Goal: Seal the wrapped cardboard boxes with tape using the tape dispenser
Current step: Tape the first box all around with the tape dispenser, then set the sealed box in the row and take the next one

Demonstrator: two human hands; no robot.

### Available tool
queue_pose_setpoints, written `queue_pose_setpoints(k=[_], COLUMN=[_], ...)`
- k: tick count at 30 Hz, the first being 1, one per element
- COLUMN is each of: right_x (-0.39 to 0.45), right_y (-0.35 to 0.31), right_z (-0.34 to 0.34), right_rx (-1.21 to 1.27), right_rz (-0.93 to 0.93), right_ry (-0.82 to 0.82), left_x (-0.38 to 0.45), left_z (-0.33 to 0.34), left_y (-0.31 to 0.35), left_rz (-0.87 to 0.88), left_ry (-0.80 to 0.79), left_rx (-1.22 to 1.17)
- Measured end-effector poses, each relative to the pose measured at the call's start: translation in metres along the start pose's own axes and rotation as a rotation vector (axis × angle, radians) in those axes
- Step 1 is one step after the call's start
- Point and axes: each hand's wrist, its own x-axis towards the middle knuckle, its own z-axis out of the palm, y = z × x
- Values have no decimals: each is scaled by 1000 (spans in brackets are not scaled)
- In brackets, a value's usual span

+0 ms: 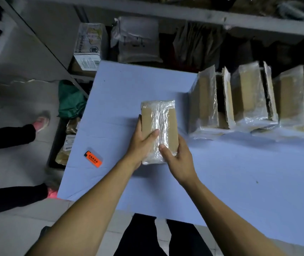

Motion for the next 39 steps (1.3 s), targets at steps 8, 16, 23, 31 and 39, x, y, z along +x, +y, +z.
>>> queue_pose_setpoints(k=[8, 16, 23, 31, 39], right_x=[78, 34, -11, -1, 19], right_y=[-15, -16, 11, 12, 12], right_z=[11, -8, -80, -150, -170], right_rx=[-57, -288, -710, -786, -539], right_rz=[35, 124, 198, 219, 88], right_ry=[112, 94, 18, 121, 158], left_x=[93, 81, 48, 40, 17], left_z=[-3, 3, 67, 128, 130], left_y=[31, 60, 78, 54, 37], left_rz=[18, 76, 501, 485, 640], left_ry=[-109, 38, -283, -498, -472], left_rx=[51, 638, 994, 1253, 1427])
